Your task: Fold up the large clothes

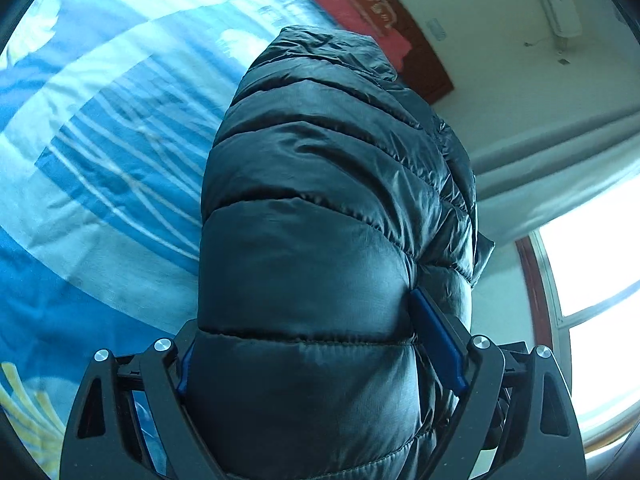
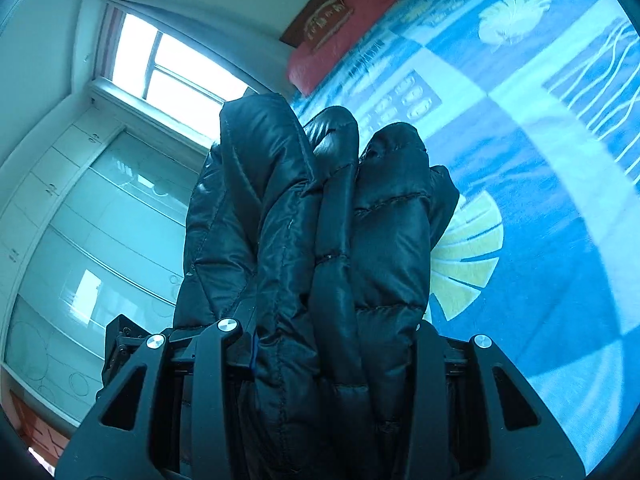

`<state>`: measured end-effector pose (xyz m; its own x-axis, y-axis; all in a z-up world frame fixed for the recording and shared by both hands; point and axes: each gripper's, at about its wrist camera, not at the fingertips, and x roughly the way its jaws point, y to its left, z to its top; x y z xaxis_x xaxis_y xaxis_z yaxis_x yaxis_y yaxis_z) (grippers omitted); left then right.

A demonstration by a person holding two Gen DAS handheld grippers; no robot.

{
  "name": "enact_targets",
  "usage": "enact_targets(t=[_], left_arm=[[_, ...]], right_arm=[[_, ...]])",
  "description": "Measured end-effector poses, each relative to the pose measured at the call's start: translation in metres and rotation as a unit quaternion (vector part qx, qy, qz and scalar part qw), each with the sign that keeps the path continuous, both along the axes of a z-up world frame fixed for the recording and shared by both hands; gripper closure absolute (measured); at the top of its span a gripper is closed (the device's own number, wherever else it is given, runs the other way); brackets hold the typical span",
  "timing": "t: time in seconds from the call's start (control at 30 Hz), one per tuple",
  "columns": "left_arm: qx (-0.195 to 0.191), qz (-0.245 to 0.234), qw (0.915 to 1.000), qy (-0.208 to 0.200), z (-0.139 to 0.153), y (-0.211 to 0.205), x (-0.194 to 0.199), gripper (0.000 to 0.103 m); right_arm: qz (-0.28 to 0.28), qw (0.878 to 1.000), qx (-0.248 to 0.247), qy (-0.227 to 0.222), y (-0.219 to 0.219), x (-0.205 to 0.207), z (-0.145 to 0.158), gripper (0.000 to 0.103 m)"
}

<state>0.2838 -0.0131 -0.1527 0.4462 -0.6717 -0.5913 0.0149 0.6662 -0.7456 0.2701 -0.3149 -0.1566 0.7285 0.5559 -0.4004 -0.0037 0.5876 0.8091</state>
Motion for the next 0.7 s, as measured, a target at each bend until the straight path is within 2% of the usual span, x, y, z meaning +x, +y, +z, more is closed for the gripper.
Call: enact_targets(t=[0.17,0.27,0.53,0.7], left_arm=[[0.020,0.008,0.9998,0.007,-0.016,0.001,0.003,0.016],[0.011,0.006,0.9999,0.009,-0.023,0.016,0.002,0.016],[-0.036,0.007,0.9990,0.025,-0.027,0.044,0.002,0.014],[-0.045,0.012,0.9983,0.034,-0.024,0.048,0.002,0.014]], right_arm=[[-0.001,1.000,0.004,0.015,-0.002,0.007,-0.015,0.064],[0.001,1.000,-0.008,0.016,0.000,0.004,-0.011,0.061],[0.008,0.999,-0.038,0.022,0.001,0.003,-0.001,0.035],[0.015,0.998,-0.045,0.031,-0.004,0.001,0.005,0.029]])
